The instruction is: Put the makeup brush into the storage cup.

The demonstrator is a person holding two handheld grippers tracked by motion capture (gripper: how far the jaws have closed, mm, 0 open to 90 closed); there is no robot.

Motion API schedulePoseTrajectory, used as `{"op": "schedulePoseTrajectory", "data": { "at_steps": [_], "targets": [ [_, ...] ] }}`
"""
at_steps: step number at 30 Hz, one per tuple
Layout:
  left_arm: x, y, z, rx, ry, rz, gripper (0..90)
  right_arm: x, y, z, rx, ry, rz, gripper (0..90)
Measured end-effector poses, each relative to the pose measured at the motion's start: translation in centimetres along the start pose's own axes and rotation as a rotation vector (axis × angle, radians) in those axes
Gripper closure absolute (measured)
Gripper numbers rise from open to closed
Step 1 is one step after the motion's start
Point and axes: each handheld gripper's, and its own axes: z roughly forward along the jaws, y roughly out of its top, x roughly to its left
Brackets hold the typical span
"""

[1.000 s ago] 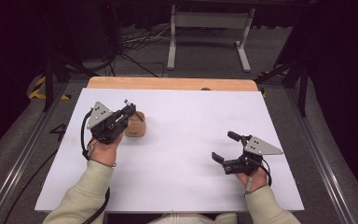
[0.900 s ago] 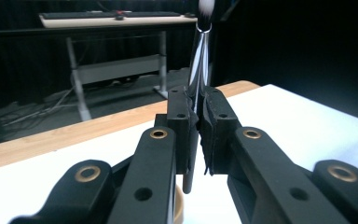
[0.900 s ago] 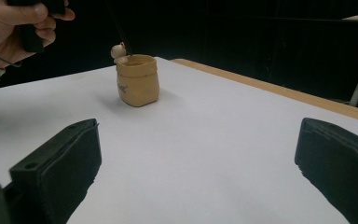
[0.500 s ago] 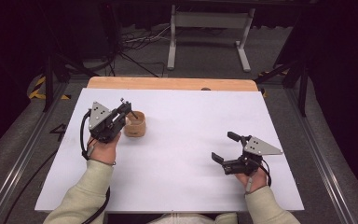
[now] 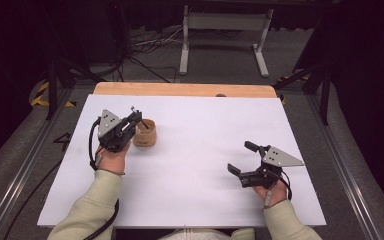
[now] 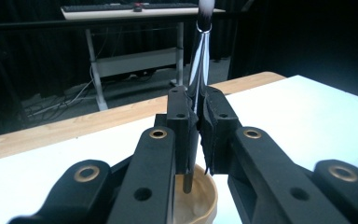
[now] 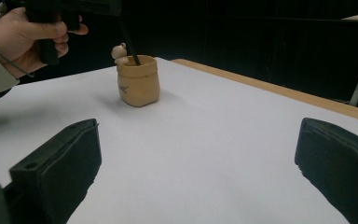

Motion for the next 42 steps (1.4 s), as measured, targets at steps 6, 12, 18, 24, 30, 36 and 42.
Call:
{"op": "schedulePoseTrajectory", "data": {
  "at_steps": [6,12,18,24,30,36,42],
  "targets": [
    [0.1,-0.5,0.4,0.010,-0.005,0.001,82.6,0.0,0.0,0.0,-0.002,0.004,0.005,0.9],
    [0.3,-1.0,0.8,0.032,-0.010,0.005,82.6,0.0,0.0,0.0,-0.007,0.006,0.007,0.9],
    [0.4,-1.2,0.9,0.040,-0.018,-0.004,82.2,0.0,0.0,0.0,-0.007,0.008,0.010,0.9],
    [0.7,-0.9,0.3,0.002,-0.081,0.005,44.3,-0.1,0.0,0.0,-0.008,0.009,0.012,0.9],
    [1.5,-0.4,-1.3,-0.031,-0.115,0.001,10.0,-0.2,0.1,0.1,-0.012,0.010,0.013,0.9],
    [1.9,-0.2,-3.3,-0.066,-0.186,0.003,2.5,-0.5,0.3,0.1,-0.018,0.008,0.011,0.9],
    [2.0,-0.4,-5.3,-0.078,-0.223,0.021,0.6,-1.0,0.8,-0.2,-0.032,-0.003,-0.015,0.9]
  ]
}}
